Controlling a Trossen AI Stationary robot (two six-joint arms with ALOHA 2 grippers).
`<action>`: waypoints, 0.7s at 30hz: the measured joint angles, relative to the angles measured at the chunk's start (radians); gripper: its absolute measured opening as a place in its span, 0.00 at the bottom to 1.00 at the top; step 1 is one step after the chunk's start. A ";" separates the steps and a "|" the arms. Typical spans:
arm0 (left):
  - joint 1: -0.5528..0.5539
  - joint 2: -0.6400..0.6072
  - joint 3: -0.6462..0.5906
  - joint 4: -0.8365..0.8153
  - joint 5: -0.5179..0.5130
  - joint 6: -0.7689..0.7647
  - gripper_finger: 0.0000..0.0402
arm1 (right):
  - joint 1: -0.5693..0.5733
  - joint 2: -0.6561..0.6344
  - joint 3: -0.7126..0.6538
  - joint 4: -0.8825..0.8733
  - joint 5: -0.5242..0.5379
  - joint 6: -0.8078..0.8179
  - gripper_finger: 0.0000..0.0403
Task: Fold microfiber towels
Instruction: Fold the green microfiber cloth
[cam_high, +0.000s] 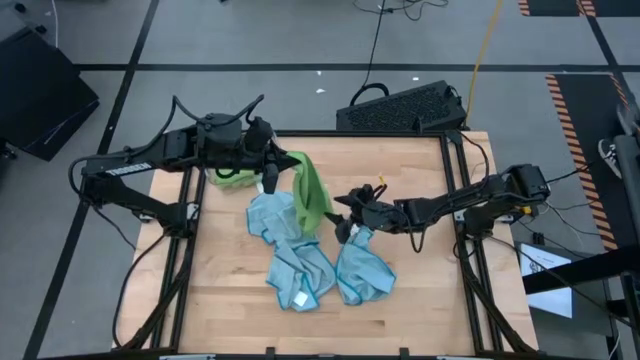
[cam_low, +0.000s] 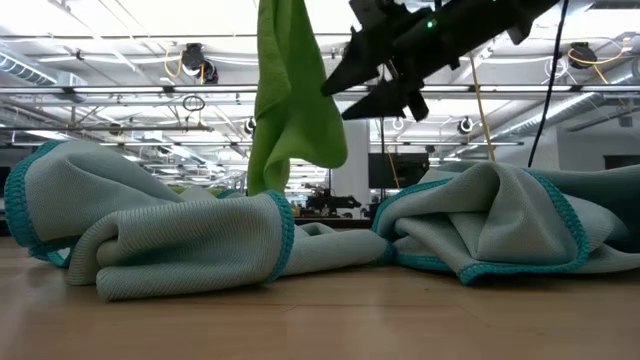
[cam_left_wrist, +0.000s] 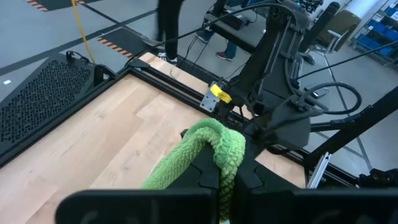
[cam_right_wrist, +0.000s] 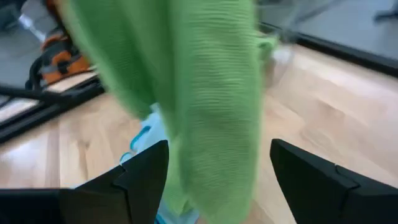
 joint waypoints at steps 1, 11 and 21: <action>0.000 0.000 0.000 0.000 0.000 0.000 0.03 | -0.007 -0.001 0.000 -0.005 0.000 0.027 0.66; 0.000 0.000 0.000 0.000 0.000 -0.006 0.02 | -0.037 -0.001 -0.001 -0.087 -0.005 0.105 0.58; 0.000 0.000 0.000 0.000 0.000 0.015 0.03 | -0.058 -0.001 -0.014 -0.145 -0.004 0.107 0.36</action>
